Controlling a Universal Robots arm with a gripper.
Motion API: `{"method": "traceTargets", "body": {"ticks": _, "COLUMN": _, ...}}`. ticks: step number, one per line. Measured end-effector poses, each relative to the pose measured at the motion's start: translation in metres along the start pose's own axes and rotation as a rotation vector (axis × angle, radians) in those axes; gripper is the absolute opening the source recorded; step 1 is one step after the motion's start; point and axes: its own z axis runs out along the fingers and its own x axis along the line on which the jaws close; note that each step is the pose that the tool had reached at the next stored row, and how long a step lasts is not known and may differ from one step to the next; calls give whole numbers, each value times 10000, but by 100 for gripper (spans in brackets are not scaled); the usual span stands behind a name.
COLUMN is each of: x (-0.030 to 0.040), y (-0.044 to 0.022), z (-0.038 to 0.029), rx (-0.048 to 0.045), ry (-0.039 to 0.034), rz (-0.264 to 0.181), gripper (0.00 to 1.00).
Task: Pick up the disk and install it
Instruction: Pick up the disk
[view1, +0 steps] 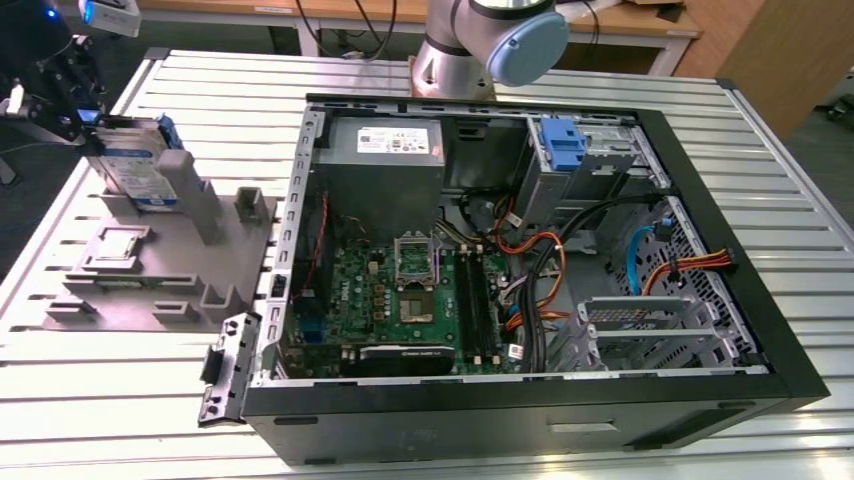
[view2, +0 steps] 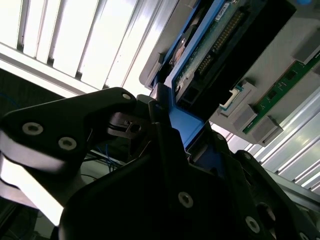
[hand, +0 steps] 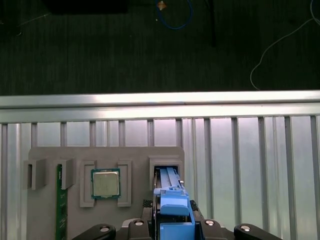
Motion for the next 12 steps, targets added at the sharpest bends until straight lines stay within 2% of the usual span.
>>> {"method": "traceTargets", "body": {"ticks": 12, "x": 0, "y": 0, "z": 0, "rx": 3, "ry": -1, "rz": 53, "gripper": 37}}
